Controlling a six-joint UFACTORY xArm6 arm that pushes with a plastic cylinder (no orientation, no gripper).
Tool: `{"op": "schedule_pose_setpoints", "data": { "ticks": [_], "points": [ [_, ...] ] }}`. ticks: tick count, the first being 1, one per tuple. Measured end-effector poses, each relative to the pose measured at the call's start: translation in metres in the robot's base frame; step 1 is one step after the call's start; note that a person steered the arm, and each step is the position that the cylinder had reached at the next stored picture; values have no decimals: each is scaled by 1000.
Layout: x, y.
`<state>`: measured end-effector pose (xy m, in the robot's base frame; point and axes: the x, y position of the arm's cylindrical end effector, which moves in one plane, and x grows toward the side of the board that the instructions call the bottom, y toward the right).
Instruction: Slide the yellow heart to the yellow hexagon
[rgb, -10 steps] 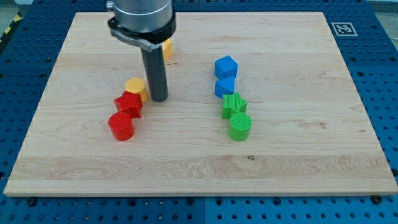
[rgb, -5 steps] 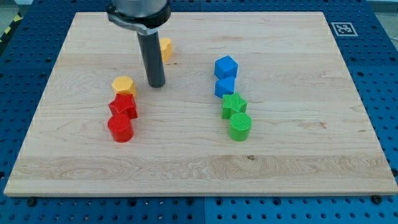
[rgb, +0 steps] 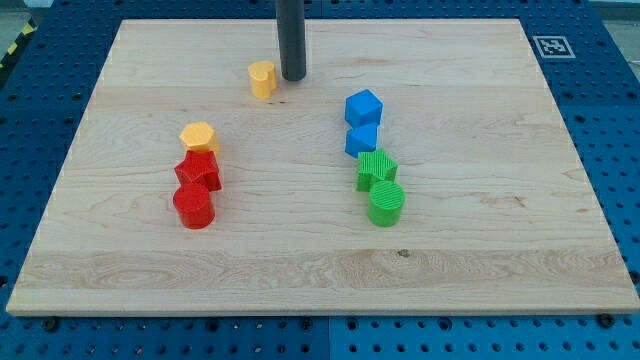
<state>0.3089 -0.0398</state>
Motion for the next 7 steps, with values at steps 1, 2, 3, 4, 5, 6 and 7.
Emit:
{"op": "schedule_pose_setpoints", "data": {
  "ticks": [1, 2, 3, 4, 5, 6, 7],
  "points": [
    [1, -32],
    [3, -83],
    [4, -107],
    [15, -109],
    [8, -109],
    [3, -101],
    [4, -101]
  ]
}}
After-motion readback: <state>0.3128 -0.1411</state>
